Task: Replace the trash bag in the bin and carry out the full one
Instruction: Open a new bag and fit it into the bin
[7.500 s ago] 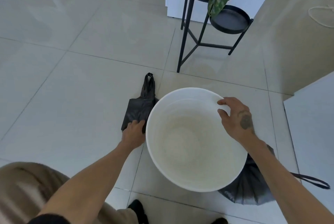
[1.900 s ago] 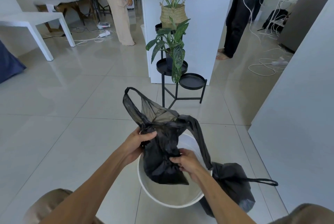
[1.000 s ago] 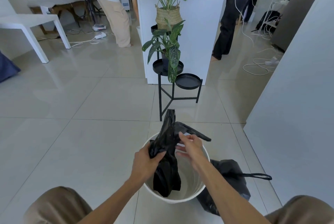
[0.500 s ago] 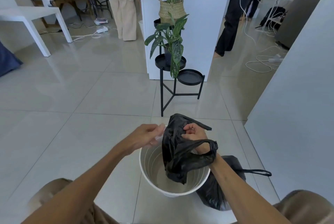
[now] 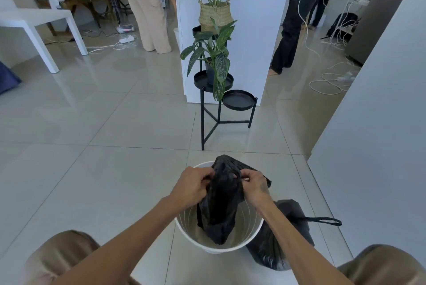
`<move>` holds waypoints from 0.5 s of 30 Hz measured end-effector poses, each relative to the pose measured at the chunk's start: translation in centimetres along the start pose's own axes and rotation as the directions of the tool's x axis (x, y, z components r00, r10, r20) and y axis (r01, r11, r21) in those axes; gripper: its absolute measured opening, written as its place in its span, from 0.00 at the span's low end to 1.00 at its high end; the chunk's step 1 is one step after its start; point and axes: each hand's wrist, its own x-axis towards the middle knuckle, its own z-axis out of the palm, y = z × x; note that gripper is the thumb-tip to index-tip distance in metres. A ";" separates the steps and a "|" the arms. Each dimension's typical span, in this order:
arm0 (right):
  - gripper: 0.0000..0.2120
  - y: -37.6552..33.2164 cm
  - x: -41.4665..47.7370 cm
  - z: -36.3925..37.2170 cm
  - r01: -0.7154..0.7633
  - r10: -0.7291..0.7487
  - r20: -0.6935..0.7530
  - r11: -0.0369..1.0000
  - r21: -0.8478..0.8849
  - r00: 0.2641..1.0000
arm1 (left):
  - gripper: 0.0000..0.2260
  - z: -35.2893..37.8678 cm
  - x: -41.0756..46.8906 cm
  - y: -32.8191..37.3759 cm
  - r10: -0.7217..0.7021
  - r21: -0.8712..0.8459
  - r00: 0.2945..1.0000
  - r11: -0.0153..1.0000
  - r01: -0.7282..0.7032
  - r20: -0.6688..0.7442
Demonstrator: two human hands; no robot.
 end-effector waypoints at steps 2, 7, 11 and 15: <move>0.11 -0.5 -0.1 -0.7 0.035 -0.041 -0.009 0.944 -0.329 0.999 | 0.13 -0.5 0.0 -0.3 0.079 0.188 0.992 0.977 -0.096 0.093; 0.36 -1.8 0.0 -3.2 0.084 0.057 0.167 0.681 -0.728 0.984 | 0.19 -2.6 0.0 -2.0 -0.159 0.560 0.969 0.828 0.028 0.187; 0.34 -2.4 0.5 -5.7 0.069 0.144 0.199 0.618 -0.783 0.969 | 0.32 -4.1 -0.5 -4.4 -0.322 0.649 0.935 0.745 0.156 0.145; 0.32 -2.3 1.3 -7.8 0.049 0.218 0.251 0.656 -0.753 0.943 | 0.42 -5.1 -0.7 -5.7 -0.406 0.642 0.890 0.744 0.188 0.209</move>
